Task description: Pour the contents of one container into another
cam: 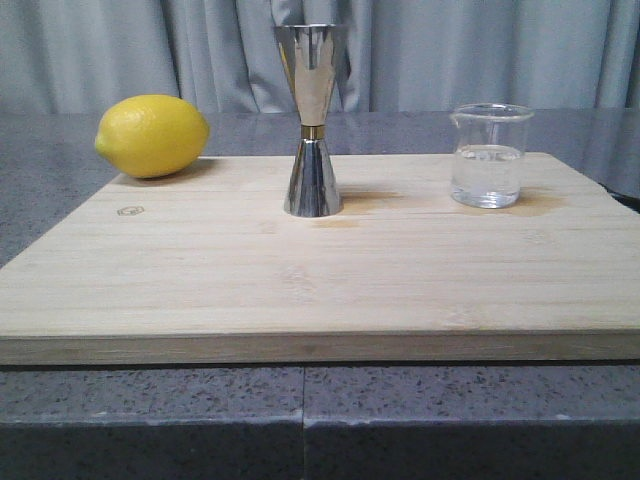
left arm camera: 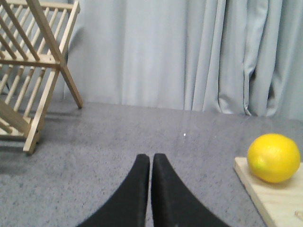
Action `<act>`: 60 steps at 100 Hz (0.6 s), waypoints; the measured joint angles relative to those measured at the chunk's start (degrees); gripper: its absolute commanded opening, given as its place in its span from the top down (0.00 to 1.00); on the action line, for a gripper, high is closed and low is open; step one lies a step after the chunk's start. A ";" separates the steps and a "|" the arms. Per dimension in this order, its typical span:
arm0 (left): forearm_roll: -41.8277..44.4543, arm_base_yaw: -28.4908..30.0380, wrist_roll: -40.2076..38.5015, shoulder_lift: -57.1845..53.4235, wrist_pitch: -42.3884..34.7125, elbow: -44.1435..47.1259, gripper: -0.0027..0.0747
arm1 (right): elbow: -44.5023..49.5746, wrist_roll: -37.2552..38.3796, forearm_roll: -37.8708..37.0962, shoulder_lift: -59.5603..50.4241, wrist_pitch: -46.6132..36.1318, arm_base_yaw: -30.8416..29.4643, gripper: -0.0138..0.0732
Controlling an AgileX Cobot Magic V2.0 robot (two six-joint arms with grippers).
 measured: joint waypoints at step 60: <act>-0.14 0.00 -0.30 17.66 14.06 -21.61 0.99 | -21.95 -2.94 0.00 14.95 13.28 0.00 0.91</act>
